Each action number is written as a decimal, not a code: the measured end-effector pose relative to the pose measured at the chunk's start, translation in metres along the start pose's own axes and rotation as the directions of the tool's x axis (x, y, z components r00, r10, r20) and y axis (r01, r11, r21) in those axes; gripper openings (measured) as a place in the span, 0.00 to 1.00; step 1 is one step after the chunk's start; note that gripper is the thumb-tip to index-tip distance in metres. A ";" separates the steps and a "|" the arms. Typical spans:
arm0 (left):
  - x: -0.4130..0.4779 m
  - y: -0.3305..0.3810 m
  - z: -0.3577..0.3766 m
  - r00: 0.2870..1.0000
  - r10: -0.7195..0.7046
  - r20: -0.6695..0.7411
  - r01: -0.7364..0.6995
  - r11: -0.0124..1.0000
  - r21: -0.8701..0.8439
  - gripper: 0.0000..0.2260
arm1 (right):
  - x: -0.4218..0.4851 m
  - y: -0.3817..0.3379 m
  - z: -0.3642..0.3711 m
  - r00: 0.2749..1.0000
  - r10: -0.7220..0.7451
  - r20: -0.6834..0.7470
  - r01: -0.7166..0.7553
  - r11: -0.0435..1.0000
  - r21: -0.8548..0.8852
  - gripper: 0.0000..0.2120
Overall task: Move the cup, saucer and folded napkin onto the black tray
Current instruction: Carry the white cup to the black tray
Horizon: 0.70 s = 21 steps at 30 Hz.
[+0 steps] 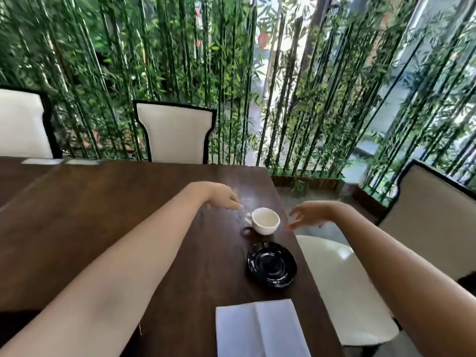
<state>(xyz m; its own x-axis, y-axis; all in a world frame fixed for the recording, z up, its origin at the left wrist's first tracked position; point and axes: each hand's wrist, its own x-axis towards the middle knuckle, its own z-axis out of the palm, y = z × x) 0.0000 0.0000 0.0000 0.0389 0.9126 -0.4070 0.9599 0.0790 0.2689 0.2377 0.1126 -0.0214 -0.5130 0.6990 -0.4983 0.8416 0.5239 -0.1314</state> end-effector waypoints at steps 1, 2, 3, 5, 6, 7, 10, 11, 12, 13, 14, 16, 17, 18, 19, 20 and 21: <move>0.006 0.002 0.004 1.000 -0.001 0.009 0.001 1.000 0.006 0.21 | 0.005 0.004 0.005 1.000 -0.001 -0.006 0.001 1.000 -0.009 0.33; 0.015 0.002 0.007 1.000 -0.002 0.003 0.002 1.000 -0.008 0.20 | 0.012 0.010 0.008 1.000 -0.002 -0.011 0.002 1.000 0.005 0.32; 0.024 0.002 0.015 1.000 -0.002 0.006 0.002 1.000 -0.027 0.20 | 0.020 0.017 0.016 1.000 0.001 0.003 -0.001 1.000 0.017 0.30; 0.044 -0.001 0.031 1.000 0.004 0.011 -0.004 0.998 -0.069 0.19 | 0.038 0.029 0.031 0.999 0.004 0.032 -0.006 0.997 0.070 0.28; 0.056 -0.003 0.040 1.000 0.004 0.010 -0.003 0.996 -0.090 0.18 | 0.048 0.035 0.038 0.999 0.006 0.035 -0.009 0.996 0.086 0.29; 0.068 -0.006 0.048 1.000 0.001 0.008 0.000 0.994 -0.111 0.18 | 0.059 0.041 0.045 0.999 0.005 0.036 -0.008 0.996 0.093 0.29; 0.106 -0.012 0.080 1.000 -0.024 0.003 0.024 0.982 -0.188 0.19 | 0.089 0.058 0.064 1.000 0.006 0.014 -0.008 0.991 0.131 0.30; 0.118 -0.013 0.091 0.999 -0.043 0.001 0.042 0.974 -0.224 0.20 | 0.100 0.063 0.070 1.000 0.002 0.006 -0.003 0.989 0.149 0.30; 0.128 -0.014 0.102 0.998 -0.070 -0.001 0.067 0.961 -0.269 0.22 | 0.110 0.066 0.074 1.000 -0.001 0.007 -0.001 0.984 0.180 0.29; 0.139 -0.015 0.112 0.995 -0.097 -0.022 0.085 0.945 -0.315 0.23 | 0.121 0.071 0.080 1.000 -0.003 0.008 0.001 0.974 0.228 0.30; 0.148 -0.016 0.120 0.990 -0.127 -0.057 0.099 0.932 -0.350 0.24 | 0.132 0.074 0.086 1.000 -0.006 0.010 0.003 0.957 0.290 0.31; 0.164 -0.016 0.135 0.970 -0.192 -0.147 0.121 0.912 -0.391 0.26 | 0.152 0.080 0.095 1.000 -0.016 -0.005 0.017 0.921 0.390 0.34; 0.172 -0.016 0.142 0.958 -0.217 -0.190 0.125 0.905 -0.407 0.26 | 0.163 0.083 0.099 1.000 -0.021 -0.023 0.028 0.905 0.425 0.35; 0.179 -0.015 0.148 0.945 -0.239 -0.225 0.123 0.893 -0.432 0.27 | 0.173 0.086 0.102 0.999 -0.028 -0.038 0.043 0.890 0.455 0.36; 0.186 -0.014 0.154 0.932 -0.255 -0.259 0.112 0.878 -0.465 0.28 | 0.183 0.089 0.105 0.998 -0.043 -0.054 0.063 0.871 0.487 0.37; 0.192 -0.013 0.159 0.919 -0.269 -0.289 0.095 0.861 -0.500 0.27 | 0.192 0.091 0.107 0.995 -0.065 -0.070 0.092 0.847 0.523 0.37; 0.198 -0.012 0.163 0.904 -0.282 -0.321 0.074 0.844 -0.532 0.27 | 0.200 0.093 0.110 0.991 -0.098 -0.095 0.135 0.815 0.564 0.37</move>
<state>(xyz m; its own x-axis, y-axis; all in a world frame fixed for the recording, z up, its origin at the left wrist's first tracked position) 0.0418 0.1142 -0.2260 -0.3249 0.9315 -0.1635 0.6650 0.3480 0.6608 0.2318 0.2476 -0.2271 -0.6070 0.6870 -0.3994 0.7118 0.2466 -0.6577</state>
